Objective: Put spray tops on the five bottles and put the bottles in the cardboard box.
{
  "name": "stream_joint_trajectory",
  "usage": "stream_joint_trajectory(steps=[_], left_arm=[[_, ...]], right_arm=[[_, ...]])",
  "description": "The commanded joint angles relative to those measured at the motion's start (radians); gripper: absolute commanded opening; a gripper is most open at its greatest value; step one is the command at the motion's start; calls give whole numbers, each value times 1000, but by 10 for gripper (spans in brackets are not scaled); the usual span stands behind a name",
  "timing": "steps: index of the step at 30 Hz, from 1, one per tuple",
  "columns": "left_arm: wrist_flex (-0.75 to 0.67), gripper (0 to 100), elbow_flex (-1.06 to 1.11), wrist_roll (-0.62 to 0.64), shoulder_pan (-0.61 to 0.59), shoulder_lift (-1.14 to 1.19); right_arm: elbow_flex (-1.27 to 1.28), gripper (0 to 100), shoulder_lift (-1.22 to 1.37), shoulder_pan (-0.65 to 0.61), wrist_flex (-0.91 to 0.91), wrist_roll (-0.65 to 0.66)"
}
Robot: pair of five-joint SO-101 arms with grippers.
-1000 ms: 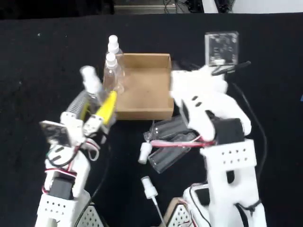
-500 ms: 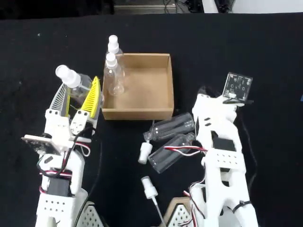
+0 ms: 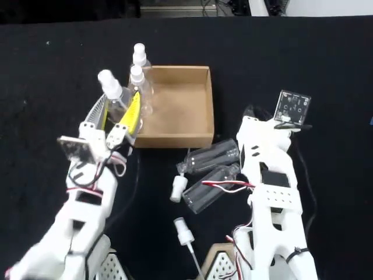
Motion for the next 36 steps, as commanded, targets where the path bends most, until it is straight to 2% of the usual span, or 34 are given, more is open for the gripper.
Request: stream_joint_trajectory(steps=[1,6,10,17,36], left_arm=[[-201,123,-131,-6,30,298],[-448,123,-189,-8,36,543],[-528,123,-239,-8,31,697],[-534,123,-321,-8,36,841],[-526,123,-315,-8,27,865]], right_arm=[[-5,22,-38,21,-29,0],[-5,24,-38,18,-29,0],[-5,25,-38,18,-31,0],[-5,25,-38,17,-32,0],[-5,25,-38,17,-29,0]])
